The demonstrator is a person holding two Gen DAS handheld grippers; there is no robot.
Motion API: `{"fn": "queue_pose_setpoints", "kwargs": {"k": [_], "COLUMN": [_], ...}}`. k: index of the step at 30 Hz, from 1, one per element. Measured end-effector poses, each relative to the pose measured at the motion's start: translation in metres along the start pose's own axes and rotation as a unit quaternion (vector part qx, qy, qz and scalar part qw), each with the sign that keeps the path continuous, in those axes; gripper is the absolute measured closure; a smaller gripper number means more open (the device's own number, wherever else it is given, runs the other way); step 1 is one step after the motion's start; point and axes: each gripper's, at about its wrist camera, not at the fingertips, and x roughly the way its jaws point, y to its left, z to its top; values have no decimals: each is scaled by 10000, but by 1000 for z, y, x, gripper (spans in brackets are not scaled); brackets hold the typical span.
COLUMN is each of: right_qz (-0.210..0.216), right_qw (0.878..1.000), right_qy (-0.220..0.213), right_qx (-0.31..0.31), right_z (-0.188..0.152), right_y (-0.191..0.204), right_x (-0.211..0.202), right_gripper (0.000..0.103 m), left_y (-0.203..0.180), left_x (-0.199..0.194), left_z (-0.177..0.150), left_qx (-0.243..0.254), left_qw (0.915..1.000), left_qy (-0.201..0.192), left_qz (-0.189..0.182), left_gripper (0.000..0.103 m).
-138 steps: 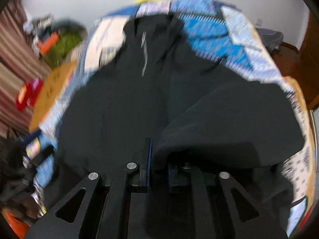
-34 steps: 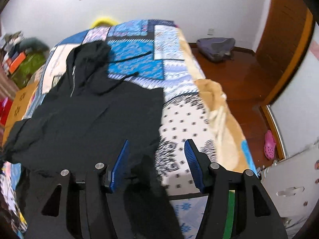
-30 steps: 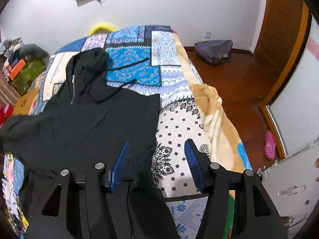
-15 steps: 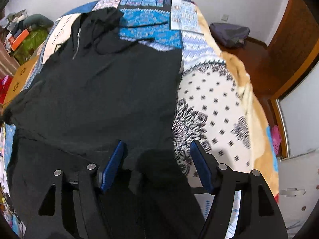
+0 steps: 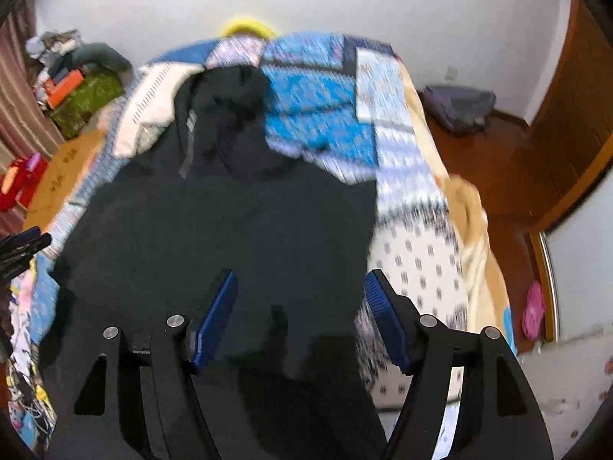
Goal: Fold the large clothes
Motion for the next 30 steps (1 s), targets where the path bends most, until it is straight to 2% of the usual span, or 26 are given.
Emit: {"fn": "queue_pose_setpoints", "kwargs": {"k": [4,7,12,16,20,25,27,30], "right_qz": [95,272,370,529,449,313,236,297], "right_qw": [9990,9973,9959,9962,9977,9984,9985,9977], "right_qy": [-440,-688,-815,-665,-422,-42,118,340], "right_qx": [0,26,101,166,274,467,490,512], "right_z": [38,67,112,143,171,195,202,207], "right_y": [7,14,24,33,37,37,38,39], "right_x": [-7,-5,22,59,108,173,198,228], "right_gripper": [37,37,37,37,37,37,37,37], "left_y": [-12,-24,-42,-55,-62,-68,-68,-64], "left_x": [-17,-18,15,52,97,160,184,218], "left_z": [41,76,129,165,190,208,214,219], "left_qx": [200,277,305,264,28,-187,-400,-636], "left_qw": [9988,9966,9958,9962,9962,9966,9947,9935], "left_qy": [-448,-722,-760,-619,-400,-129,-25,117], "left_qz": [-83,-297,-411,-553,-771,-794,-949,-937], "left_gripper": [43,38,37,37,37,37,37,40]}}
